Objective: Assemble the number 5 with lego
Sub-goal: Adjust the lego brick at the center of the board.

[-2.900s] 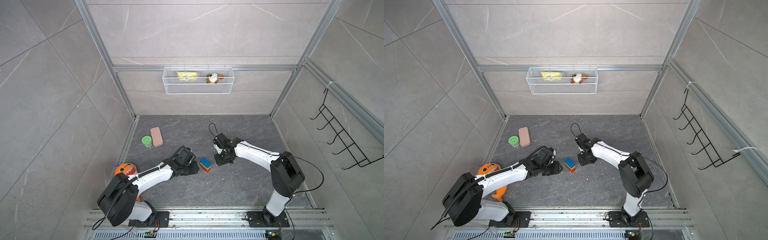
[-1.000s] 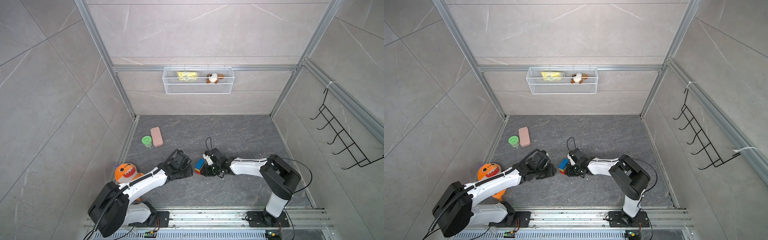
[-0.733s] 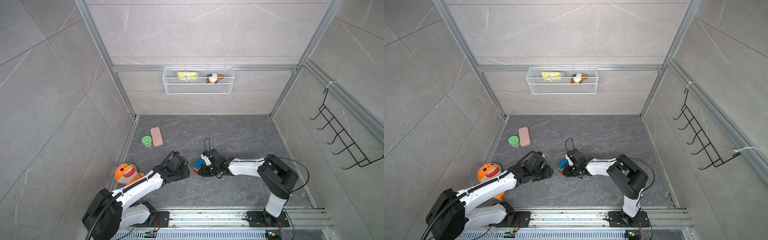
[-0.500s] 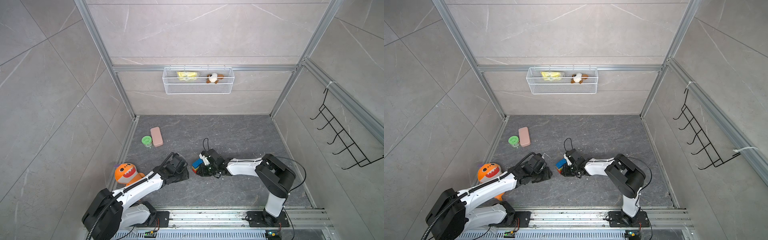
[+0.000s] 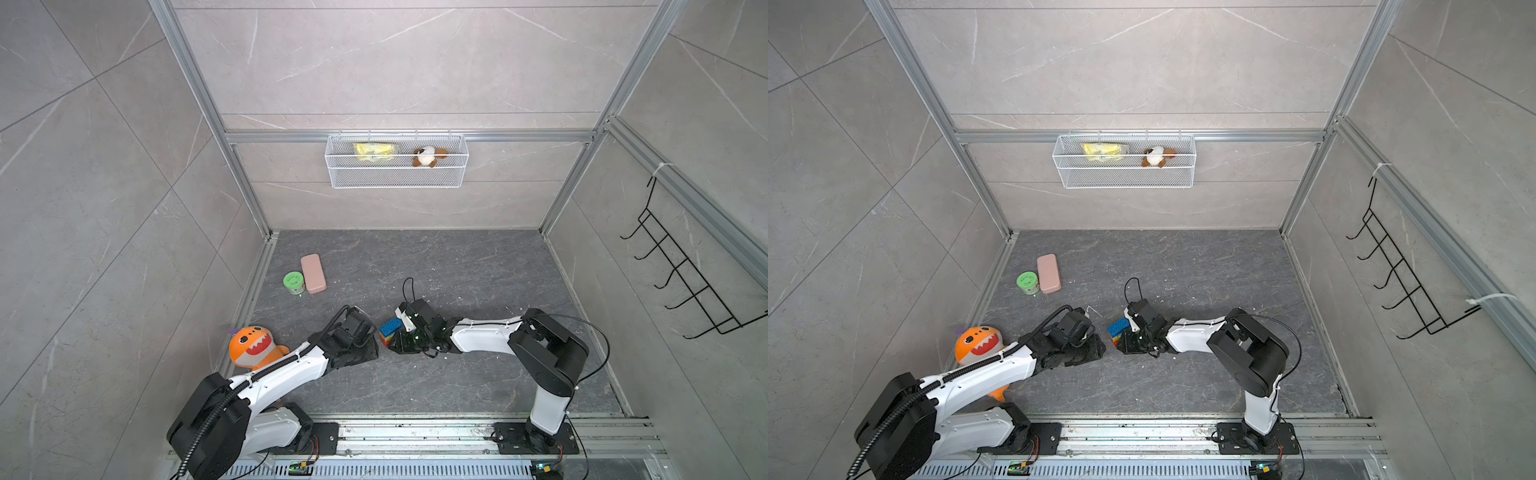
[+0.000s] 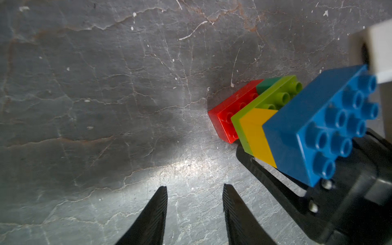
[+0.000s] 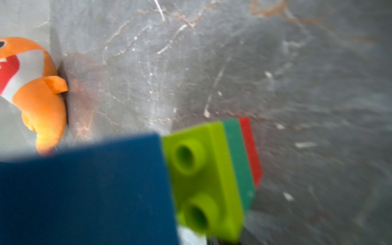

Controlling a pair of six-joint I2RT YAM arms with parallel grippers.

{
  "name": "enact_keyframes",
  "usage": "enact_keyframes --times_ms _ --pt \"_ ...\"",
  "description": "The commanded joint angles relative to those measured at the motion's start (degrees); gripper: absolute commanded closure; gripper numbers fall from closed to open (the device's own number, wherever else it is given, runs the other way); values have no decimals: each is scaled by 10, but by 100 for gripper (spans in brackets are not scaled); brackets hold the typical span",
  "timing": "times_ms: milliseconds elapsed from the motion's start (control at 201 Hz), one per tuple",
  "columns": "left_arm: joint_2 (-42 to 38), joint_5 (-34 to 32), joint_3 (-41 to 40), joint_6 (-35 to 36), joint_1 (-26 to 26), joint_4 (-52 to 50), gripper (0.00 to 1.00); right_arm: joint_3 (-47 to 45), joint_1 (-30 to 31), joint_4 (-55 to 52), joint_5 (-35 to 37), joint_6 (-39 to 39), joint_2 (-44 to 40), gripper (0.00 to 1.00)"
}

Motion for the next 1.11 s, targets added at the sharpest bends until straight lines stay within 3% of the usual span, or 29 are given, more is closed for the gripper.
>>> enact_keyframes --times_ms 0,513,1105 --pt "23 -2 5 -10 3 29 53 -28 1 -99 39 -20 -27 67" --pt "128 -34 77 18 15 56 56 -61 -3 -179 104 -39 -134 66" --pt "230 -6 195 88 49 55 57 43 -6 -320 145 -185 -158 58"
